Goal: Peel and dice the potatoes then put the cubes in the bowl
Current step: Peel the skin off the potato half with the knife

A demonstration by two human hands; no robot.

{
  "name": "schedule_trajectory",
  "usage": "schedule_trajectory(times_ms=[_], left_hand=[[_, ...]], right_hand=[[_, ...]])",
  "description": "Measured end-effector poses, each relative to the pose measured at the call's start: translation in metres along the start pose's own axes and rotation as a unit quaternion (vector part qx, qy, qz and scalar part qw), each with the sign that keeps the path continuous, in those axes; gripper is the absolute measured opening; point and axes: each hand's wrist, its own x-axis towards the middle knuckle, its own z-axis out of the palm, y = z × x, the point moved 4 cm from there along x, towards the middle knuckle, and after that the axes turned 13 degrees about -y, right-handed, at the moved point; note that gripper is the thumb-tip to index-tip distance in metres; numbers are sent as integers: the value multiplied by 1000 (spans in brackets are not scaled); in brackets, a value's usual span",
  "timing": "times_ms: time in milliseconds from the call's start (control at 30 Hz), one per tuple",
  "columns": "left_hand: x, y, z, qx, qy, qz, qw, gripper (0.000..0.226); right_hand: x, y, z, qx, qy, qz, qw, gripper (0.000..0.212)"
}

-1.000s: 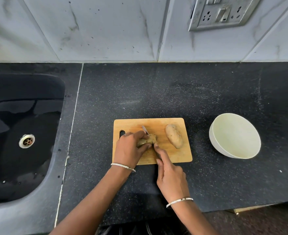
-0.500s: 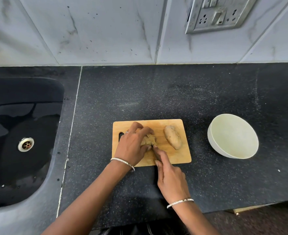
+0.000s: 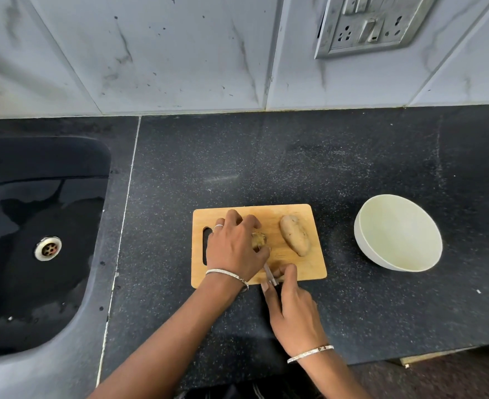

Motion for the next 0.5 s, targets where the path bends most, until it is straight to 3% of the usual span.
schedule_trajectory(times_ms=[200, 500], left_hand=[[5, 2, 3, -3, -22, -60, 998, 37], [12, 0, 0, -54, -25, -75, 995, 29]], right_hand=[[-5, 5, 3, 2, 9, -4, 1000, 15], [-5, 9, 6, -22, 1, -3, 1000, 13]])
